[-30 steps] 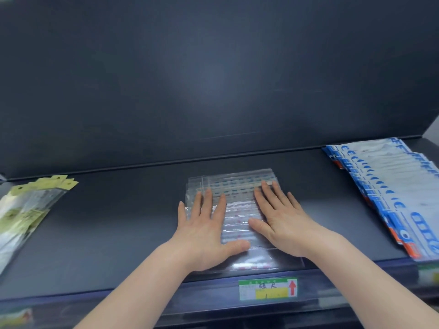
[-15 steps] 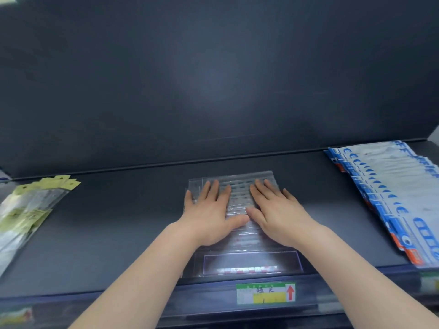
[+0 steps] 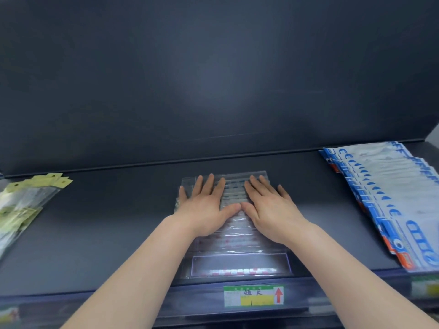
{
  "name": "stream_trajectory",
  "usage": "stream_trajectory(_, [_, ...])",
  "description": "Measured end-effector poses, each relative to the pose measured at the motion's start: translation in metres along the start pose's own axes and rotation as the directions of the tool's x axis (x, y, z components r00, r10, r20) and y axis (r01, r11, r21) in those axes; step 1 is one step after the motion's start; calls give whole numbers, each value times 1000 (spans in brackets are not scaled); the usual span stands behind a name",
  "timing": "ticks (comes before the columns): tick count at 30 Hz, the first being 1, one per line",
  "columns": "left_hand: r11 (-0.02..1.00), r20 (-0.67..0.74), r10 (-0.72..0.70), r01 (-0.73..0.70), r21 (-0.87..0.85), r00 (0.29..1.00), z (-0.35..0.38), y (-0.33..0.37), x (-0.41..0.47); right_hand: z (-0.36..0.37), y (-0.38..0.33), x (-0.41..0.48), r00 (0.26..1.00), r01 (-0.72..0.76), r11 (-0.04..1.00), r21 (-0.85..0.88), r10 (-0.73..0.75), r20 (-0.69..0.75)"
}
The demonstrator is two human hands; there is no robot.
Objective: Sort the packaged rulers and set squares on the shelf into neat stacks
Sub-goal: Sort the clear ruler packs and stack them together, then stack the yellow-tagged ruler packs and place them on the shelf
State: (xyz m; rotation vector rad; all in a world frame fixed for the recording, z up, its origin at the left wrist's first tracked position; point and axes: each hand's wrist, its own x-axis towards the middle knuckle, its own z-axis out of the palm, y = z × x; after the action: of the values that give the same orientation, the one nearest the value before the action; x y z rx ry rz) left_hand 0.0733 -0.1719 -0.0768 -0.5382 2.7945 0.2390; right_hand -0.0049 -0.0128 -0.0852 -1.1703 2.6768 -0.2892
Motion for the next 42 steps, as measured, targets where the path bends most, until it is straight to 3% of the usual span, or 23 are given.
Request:
stream_trajectory(15, [992,-154,-104,91,-93,982,-4,-20,-25,-13,-25,18,986,164,983,-85,-164,13])
stream_trajectory(18, [980,-211,-172,145,-138,962,-5,-47,-51,-6,-59,22,974,226,970,-93,-227,4])
stream_trajectory(26, [929,-199,-348,308,-206,916,6,-164,-136,25,-198,27,919,393,919,-42,-391,50])
stream_trajectory(34, [909,-226,-401,356,-216,888,9,-296,-206,65,-342,36,926,371,929,11,-371,75])
stream_trajectory(38, [897,-310,-434,372,-240,846,6,-333,-211,76,-372,43,941,325,946,26,-326,89])
stream_trajectory(42, [810,-239,-576,505,-298,782,-2,-362,-206,78,-392,53,949,308,951,-4,-307,70])
